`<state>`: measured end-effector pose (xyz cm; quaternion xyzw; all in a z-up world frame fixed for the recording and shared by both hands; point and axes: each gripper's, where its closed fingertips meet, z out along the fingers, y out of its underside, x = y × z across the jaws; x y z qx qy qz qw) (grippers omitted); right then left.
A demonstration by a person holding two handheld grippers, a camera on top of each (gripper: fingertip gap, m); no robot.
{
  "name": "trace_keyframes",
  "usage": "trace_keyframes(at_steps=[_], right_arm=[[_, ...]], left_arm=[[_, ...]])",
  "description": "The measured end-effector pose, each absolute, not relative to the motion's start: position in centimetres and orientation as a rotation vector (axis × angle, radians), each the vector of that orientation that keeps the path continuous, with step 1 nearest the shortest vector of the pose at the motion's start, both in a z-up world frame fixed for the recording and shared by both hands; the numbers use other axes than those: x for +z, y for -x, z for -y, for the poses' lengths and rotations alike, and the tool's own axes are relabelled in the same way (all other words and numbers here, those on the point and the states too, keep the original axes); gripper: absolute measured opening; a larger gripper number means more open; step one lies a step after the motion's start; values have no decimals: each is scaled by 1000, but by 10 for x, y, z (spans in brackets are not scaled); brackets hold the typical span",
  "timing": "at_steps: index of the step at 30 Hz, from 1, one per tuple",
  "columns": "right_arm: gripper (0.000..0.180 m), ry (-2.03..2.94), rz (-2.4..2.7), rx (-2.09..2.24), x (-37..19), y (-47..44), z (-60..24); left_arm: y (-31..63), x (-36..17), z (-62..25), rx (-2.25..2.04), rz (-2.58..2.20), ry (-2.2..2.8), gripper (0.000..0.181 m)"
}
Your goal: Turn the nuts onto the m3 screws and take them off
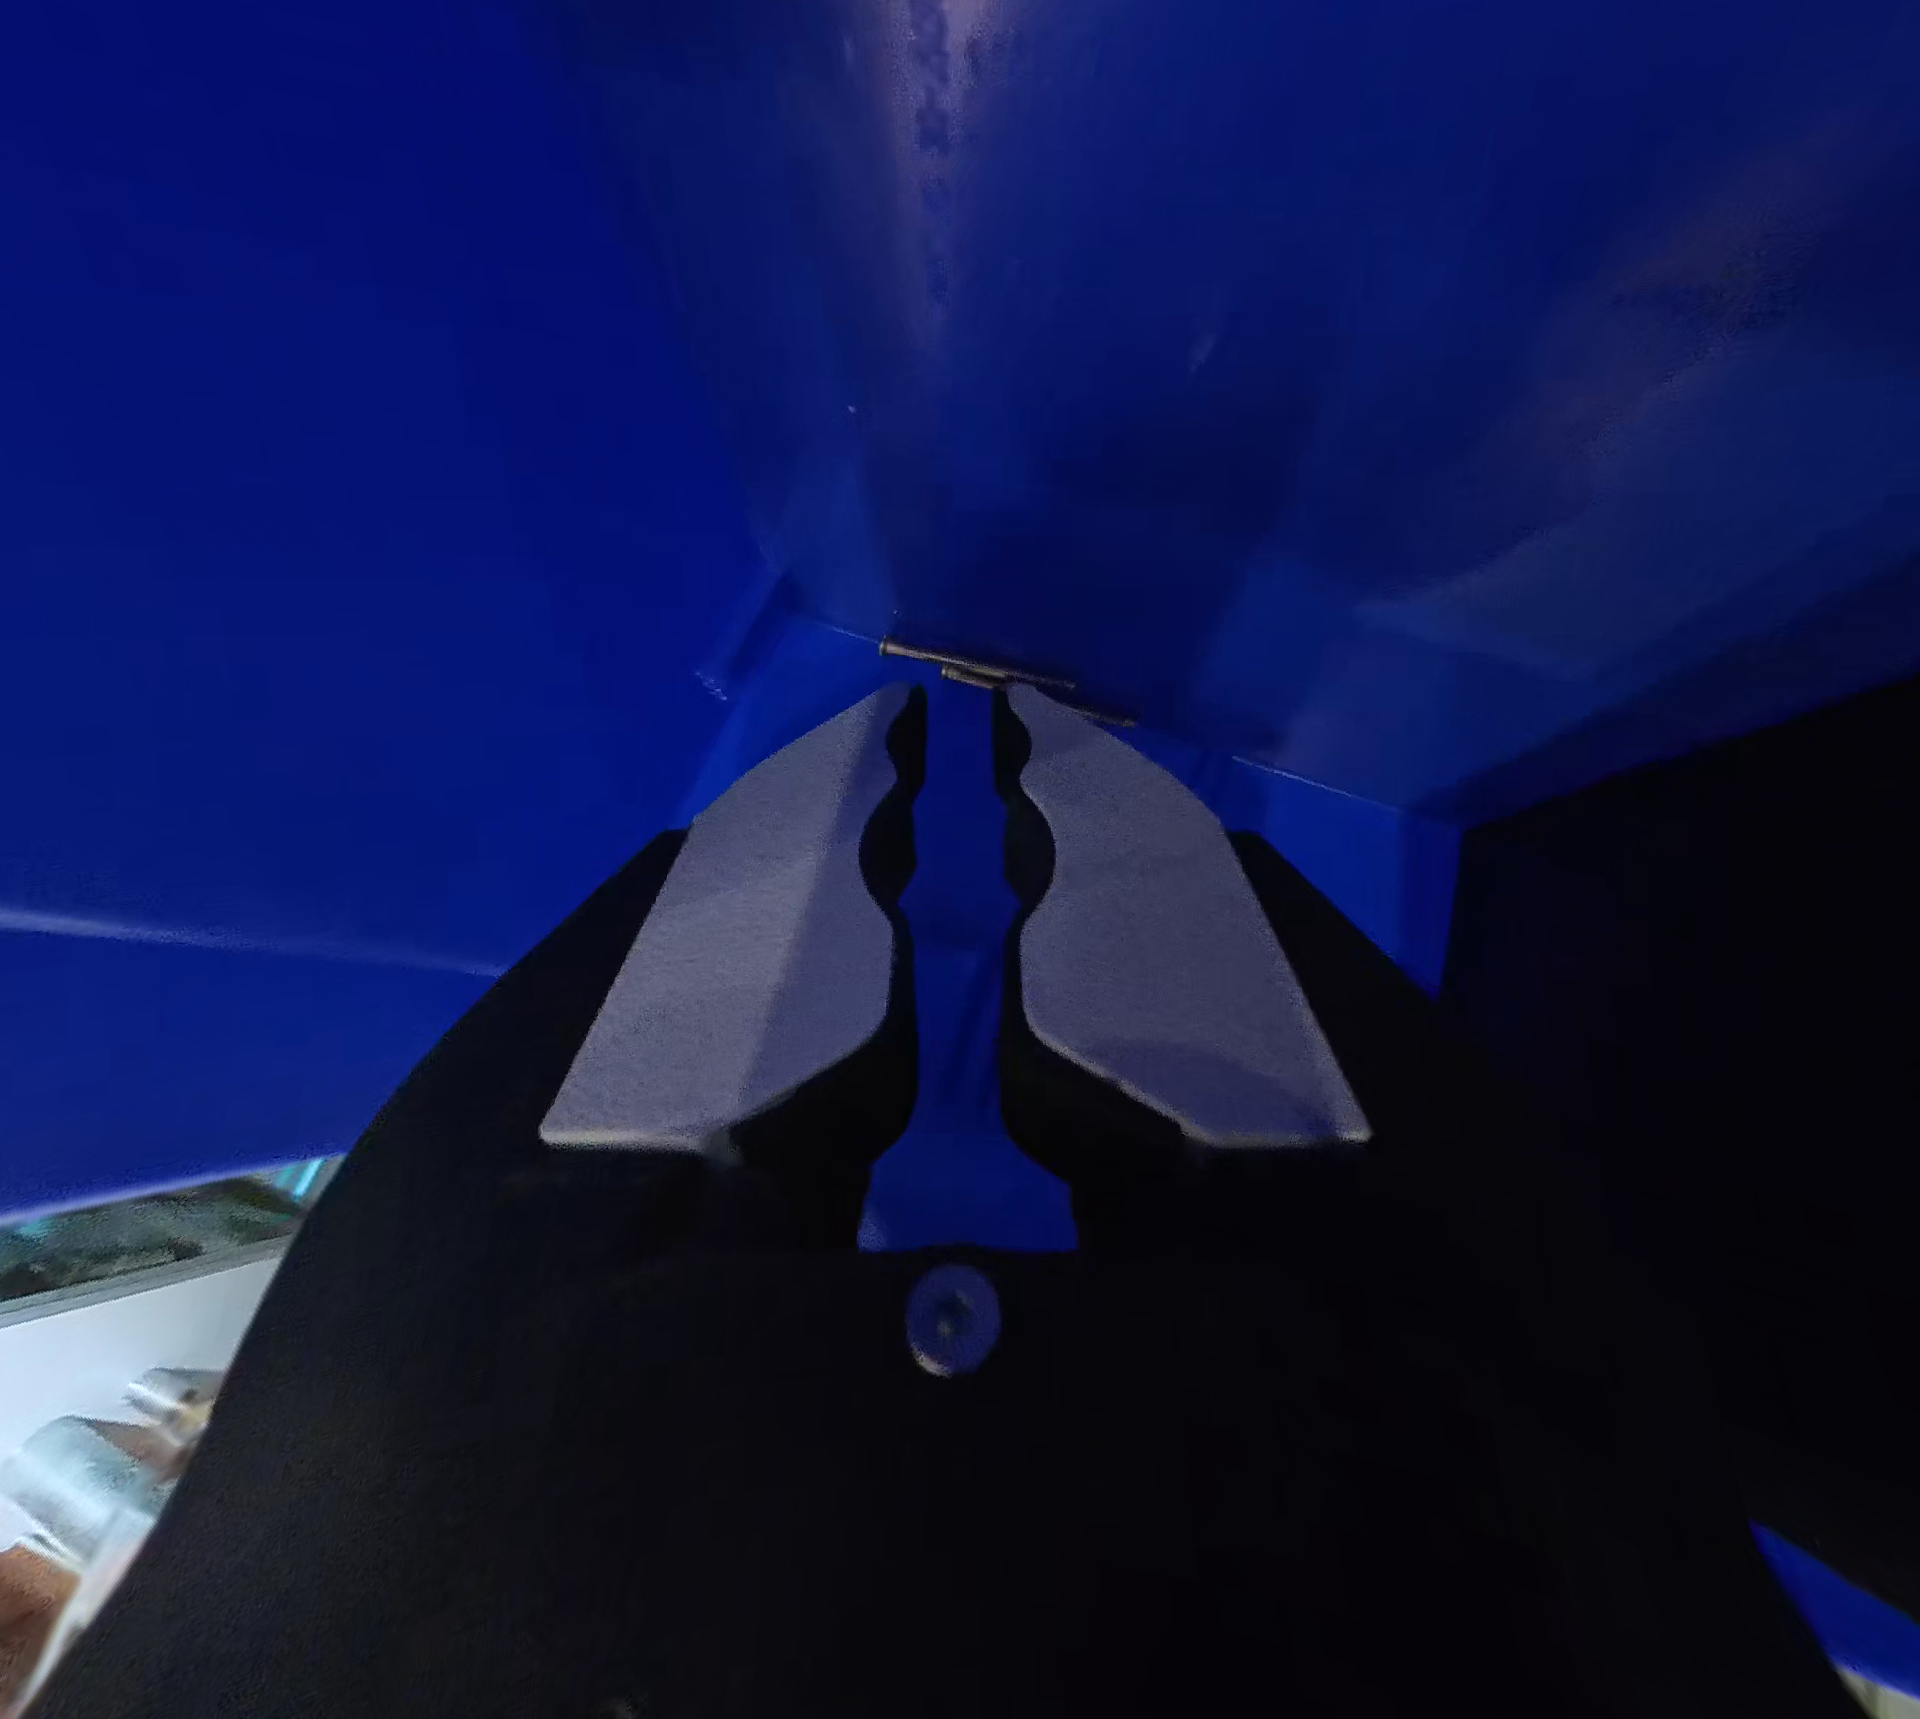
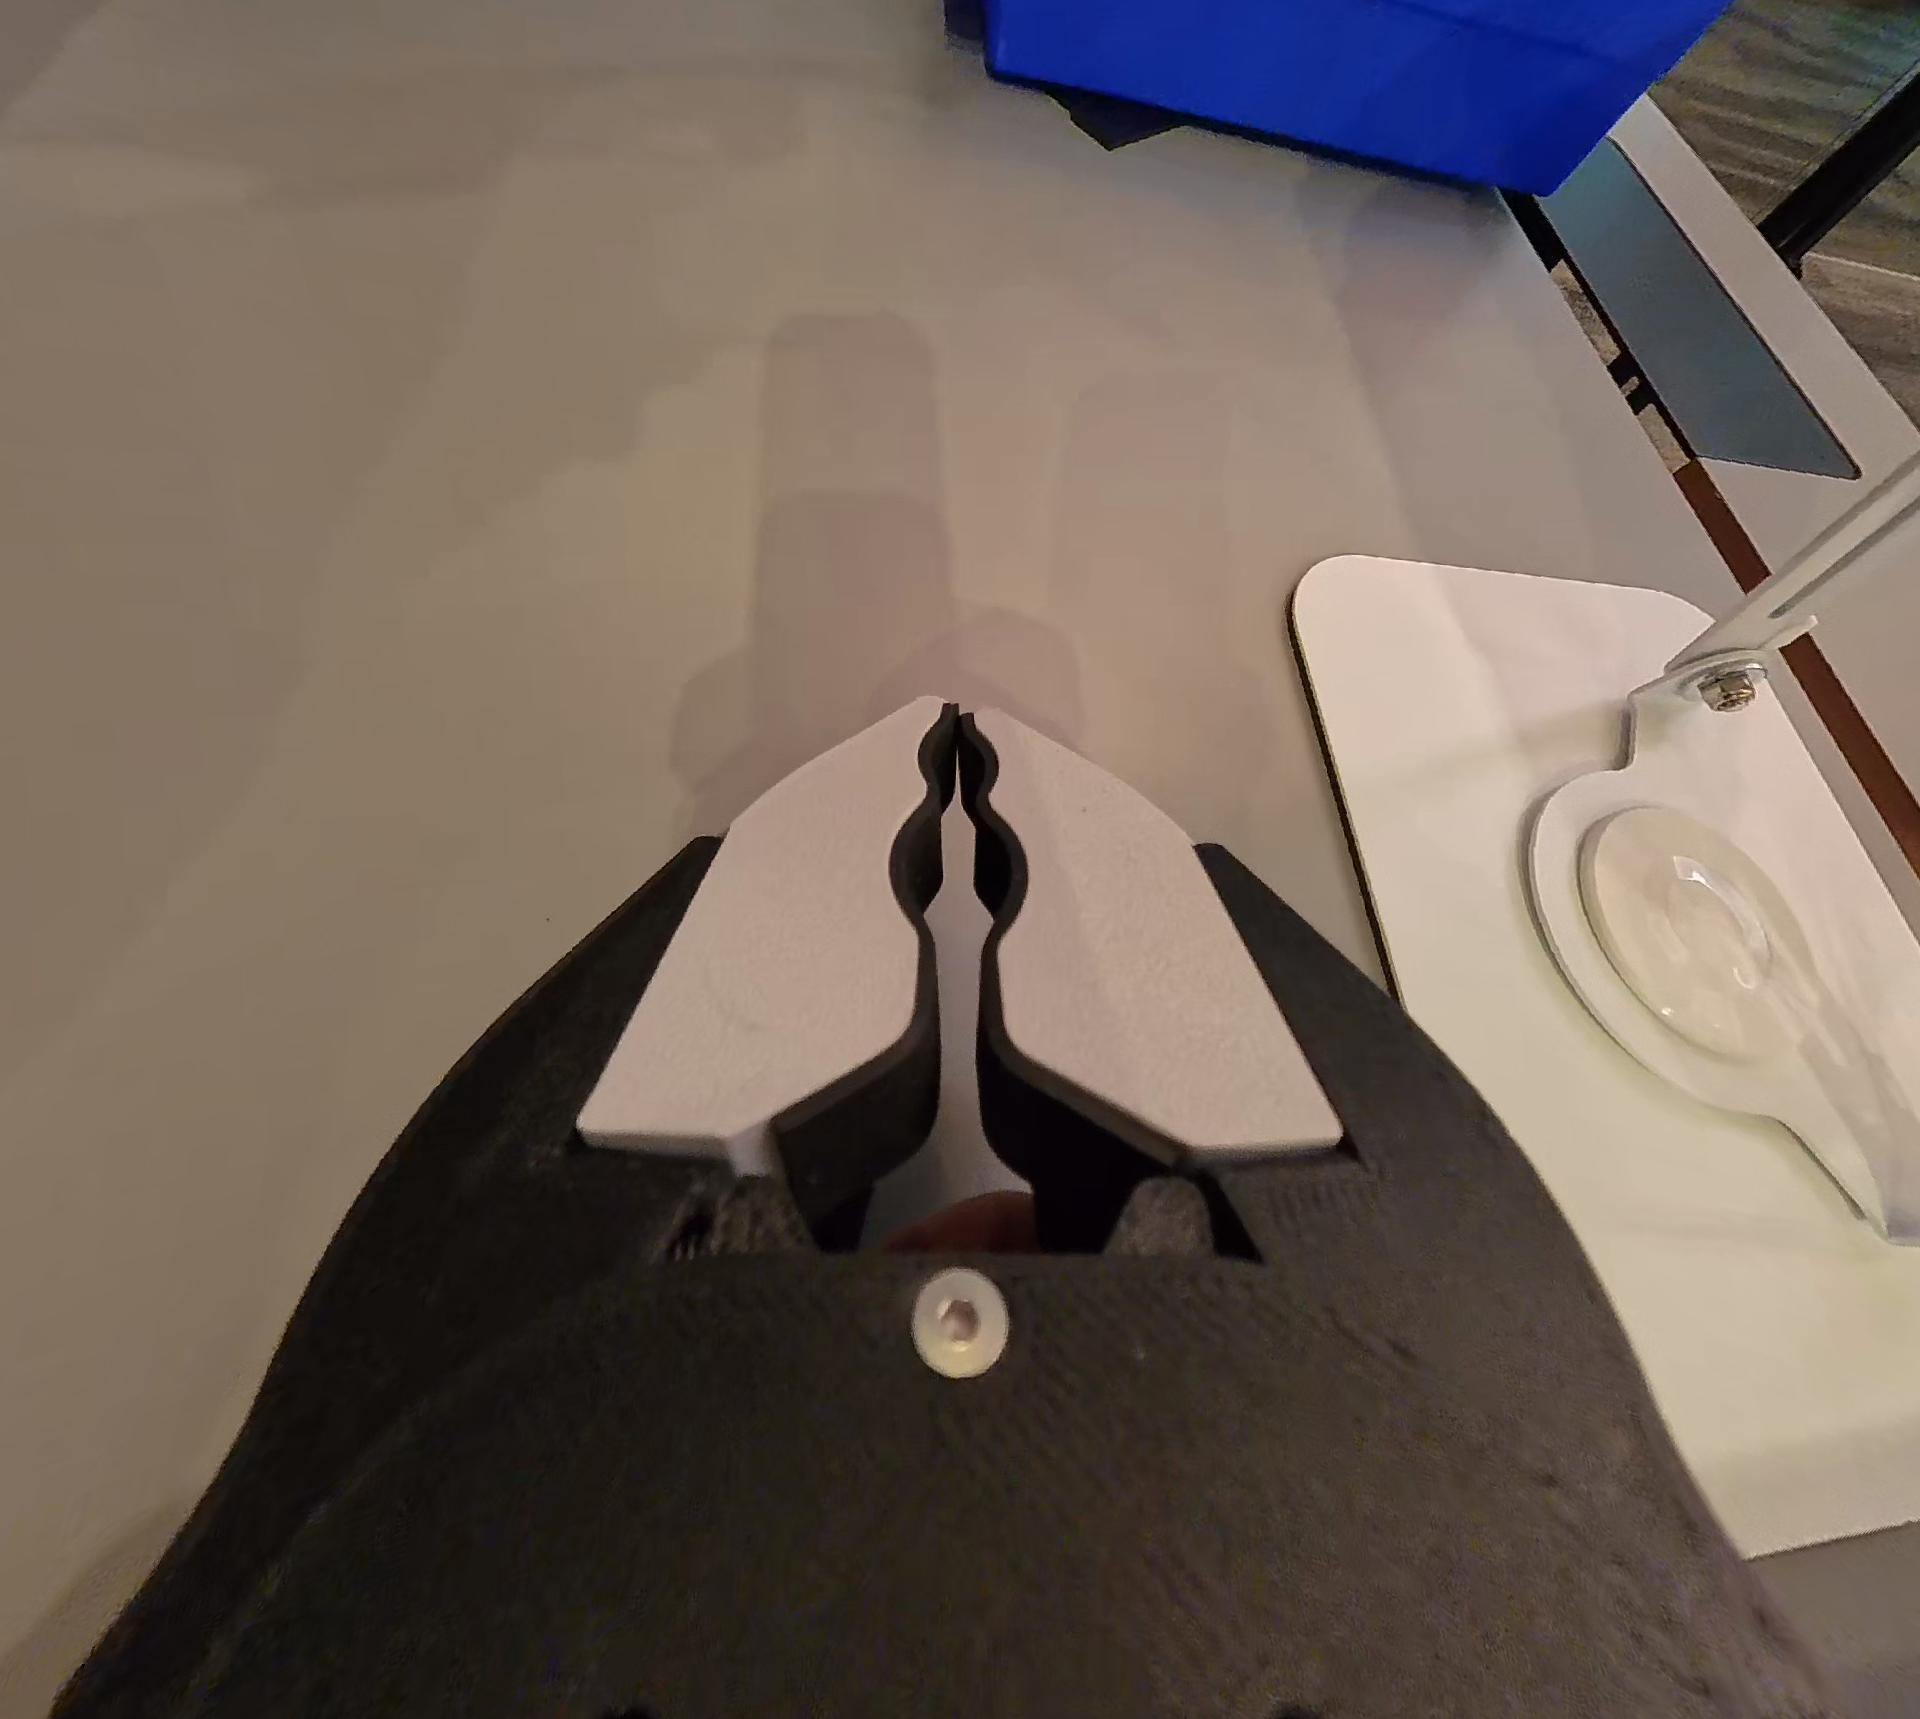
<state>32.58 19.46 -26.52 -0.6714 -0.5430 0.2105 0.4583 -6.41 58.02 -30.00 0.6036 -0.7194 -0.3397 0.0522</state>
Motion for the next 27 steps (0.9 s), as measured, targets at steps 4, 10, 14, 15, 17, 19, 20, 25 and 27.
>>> trace_keyframes(at_steps=[4, 10, 14, 15, 17, 19, 20, 25, 27], right_arm=[[0, 1654, 1333, 518, -265, -327, -195], [0, 1654, 1333, 518, -265, -327, -195], [0, 1654, 1336, 512, -266, -327, -195], [0, 1655, 1337, 512, -266, -327, -195], [0, 1655, 1337, 511, -266, -327, -195], [0, 1655, 1338, 510, -266, -327, -195], [0, 1655, 1338, 511, -266, -327, -195], [0, 1659, 1333, 512, -266, -328, -197], [0, 1660, 1332, 512, -266, -329, -197]], left_arm=[[64, -302, -580, -1033, 2216, -1835, 11], [56, -298, -579, -1018, 2249, -1843, 0], [56, -299, -576, -1037, 2280, -1773, 9], [56, -300, -576, -1039, 2288, -1774, 10], [56, -303, -574, -1031, 2269, -1799, 10], [58, -304, -571, -1001, 2242, -1825, 10], [59, -304, -570, -1000, 2242, -1818, 10], [52, -298, -564, -932, 2224, -1920, 12], [51, -295, -562, -935, 2220, -1926, 13]])
